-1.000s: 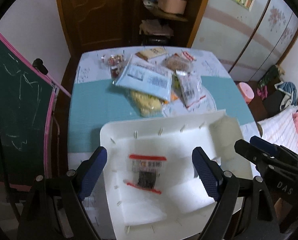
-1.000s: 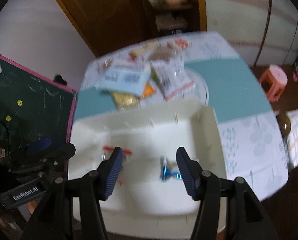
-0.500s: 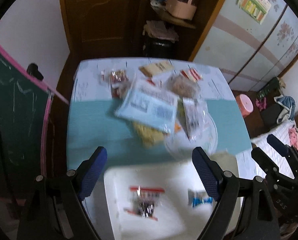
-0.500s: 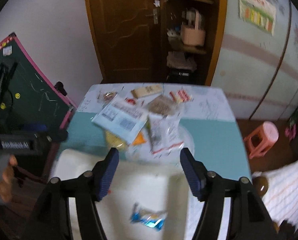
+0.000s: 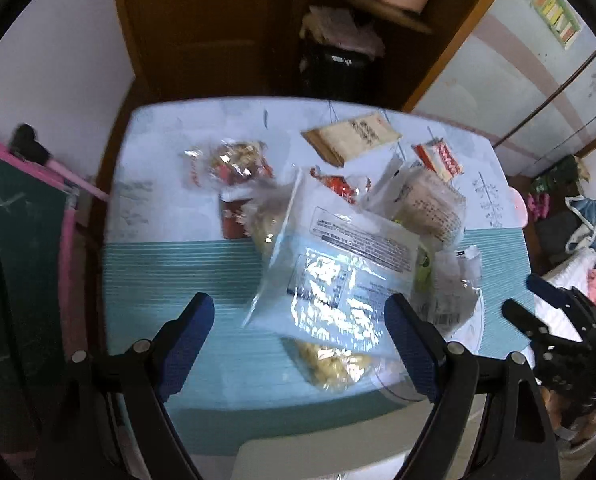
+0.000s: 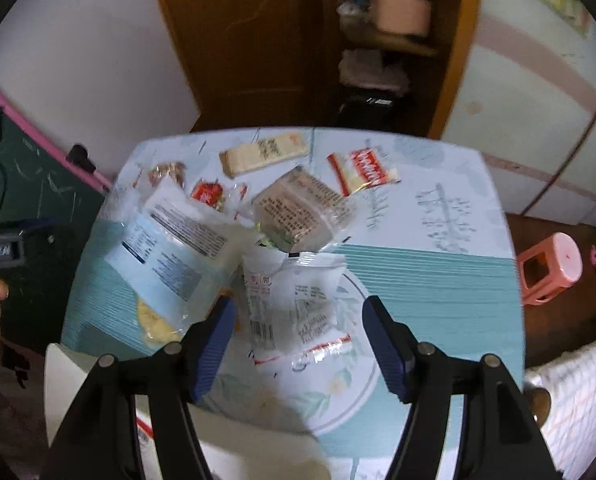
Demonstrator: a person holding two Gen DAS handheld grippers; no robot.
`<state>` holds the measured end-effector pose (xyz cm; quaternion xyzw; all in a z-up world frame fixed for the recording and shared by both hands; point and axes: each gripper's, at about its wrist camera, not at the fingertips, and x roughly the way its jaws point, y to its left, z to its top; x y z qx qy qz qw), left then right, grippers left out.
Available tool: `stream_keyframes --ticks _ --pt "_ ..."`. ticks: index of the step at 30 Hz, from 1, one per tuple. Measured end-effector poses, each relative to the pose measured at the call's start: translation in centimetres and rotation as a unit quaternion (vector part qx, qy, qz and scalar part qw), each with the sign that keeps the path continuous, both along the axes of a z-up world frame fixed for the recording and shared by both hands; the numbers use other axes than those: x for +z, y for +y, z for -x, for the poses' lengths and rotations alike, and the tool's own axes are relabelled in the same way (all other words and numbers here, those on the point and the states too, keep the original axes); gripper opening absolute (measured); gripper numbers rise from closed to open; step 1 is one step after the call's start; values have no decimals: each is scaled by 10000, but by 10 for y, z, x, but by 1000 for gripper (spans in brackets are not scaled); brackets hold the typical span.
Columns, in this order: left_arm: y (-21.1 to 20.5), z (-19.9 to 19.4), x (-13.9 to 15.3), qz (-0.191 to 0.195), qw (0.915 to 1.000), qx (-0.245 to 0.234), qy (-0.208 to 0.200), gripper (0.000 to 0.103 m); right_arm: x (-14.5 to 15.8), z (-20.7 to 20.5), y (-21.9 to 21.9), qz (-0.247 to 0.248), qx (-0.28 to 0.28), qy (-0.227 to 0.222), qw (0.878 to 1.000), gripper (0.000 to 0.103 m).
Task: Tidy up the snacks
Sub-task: 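Grasp the blue-white bag with the left gripper while the right grasps a white bread bag, then lower both bags into the white tray and open both grippers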
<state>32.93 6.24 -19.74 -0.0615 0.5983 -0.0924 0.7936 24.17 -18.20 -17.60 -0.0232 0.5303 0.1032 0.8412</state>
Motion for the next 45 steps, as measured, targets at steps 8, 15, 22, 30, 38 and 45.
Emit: stream_keyframes --ticks 8,15,22,30,38,45 --pt "-11 -26 -59 -108 9984 -22 548 86 -60 -38 7 17 265 841 9961 66" --pt "-12 -36 -81 292 9964 156 782 86 -83 -56 7 -275 347 1443 9885 67" --pt "-16 -30 -70 795 9942 134 706 21 -94 -55 10 -433 313 1678 9844 60" --pt "-26 -5 -32 614 9980 -25 118 8 -77 -39 7 -369 301 1445 9884 49" --pt "-24 37 47 643 9953 -86 -716 8 -20 -7 -6 -652 -71 684 9955 48" --pt "-13 100 156 722 9796 -267 -1854 8 50 29 -25 -924 -565 -45 9941 48"
